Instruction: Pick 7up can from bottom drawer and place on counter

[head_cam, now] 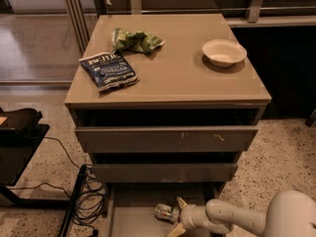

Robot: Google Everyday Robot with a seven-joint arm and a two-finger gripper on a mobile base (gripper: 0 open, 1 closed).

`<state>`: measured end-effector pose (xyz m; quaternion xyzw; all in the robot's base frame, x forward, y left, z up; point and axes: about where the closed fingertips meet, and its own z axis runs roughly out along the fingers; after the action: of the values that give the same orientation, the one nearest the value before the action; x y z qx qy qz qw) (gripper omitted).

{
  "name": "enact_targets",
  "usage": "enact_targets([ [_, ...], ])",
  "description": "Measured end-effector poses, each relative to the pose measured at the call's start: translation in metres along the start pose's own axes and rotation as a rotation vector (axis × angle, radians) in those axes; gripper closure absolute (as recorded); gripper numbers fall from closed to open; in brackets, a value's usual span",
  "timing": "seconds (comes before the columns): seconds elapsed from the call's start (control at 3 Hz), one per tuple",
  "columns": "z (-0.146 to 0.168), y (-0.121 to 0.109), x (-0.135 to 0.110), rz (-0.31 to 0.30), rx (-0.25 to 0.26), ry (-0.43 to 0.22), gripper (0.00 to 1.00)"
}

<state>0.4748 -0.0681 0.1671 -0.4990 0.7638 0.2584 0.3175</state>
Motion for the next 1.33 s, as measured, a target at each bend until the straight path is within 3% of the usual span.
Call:
enact_targets([
  [0.67, 0.041, -0.013, 0.013, 0.034, 0.002, -0.02, 0.0],
  [1.0, 0.042, -0.014, 0.014, 0.035, 0.005, -0.02, 0.18],
  [1.33, 0.042, -0.014, 0.014, 0.035, 0.005, -0.02, 0.42],
])
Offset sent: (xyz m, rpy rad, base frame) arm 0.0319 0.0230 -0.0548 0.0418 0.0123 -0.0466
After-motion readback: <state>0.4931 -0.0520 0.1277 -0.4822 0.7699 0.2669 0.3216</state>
